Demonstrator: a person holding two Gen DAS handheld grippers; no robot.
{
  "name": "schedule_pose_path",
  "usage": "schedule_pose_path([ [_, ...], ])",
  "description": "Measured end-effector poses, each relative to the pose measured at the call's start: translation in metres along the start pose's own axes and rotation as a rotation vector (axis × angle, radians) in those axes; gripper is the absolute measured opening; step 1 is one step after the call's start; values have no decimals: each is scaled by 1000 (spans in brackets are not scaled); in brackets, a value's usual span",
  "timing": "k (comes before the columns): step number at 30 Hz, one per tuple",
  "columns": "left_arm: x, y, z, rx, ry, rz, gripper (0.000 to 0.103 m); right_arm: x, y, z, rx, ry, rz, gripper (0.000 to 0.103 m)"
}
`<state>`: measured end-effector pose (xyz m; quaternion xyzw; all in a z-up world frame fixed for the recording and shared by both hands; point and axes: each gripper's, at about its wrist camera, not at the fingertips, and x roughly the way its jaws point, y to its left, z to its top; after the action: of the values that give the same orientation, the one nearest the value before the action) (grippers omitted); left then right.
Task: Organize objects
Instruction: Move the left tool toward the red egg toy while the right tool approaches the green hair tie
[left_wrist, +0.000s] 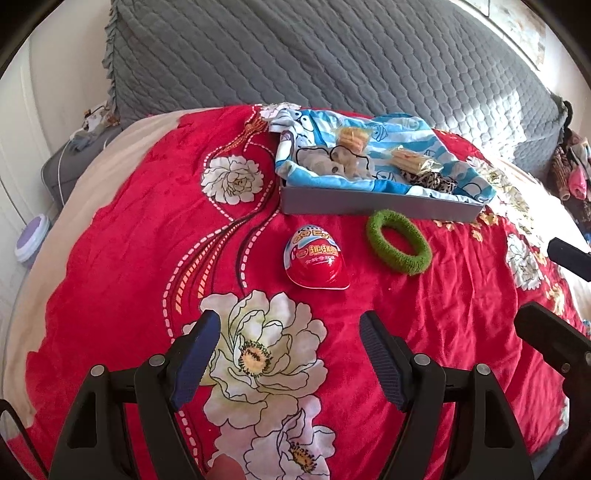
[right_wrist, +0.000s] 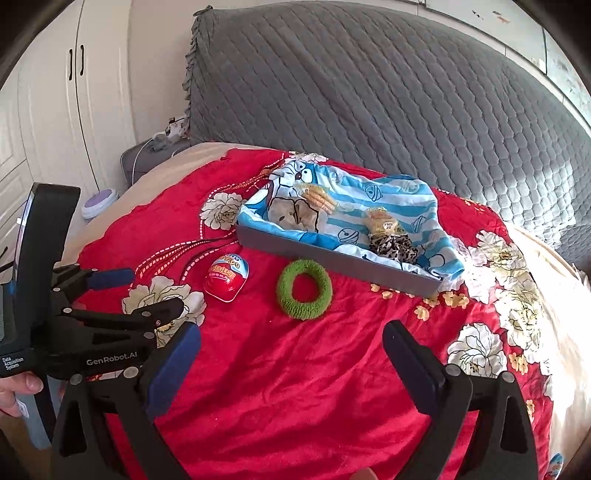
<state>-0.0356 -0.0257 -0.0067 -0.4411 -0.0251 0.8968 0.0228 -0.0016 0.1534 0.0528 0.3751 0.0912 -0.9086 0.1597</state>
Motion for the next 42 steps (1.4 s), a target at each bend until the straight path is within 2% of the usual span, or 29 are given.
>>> schedule_pose_path([
  [26, 27, -6, 4, 18, 31, -5, 79, 42, -11, -1, 21, 73, -14, 100],
  [42, 45, -13, 8, 44, 52, -10, 79, 62, -16, 6, 14, 71, -39, 100],
])
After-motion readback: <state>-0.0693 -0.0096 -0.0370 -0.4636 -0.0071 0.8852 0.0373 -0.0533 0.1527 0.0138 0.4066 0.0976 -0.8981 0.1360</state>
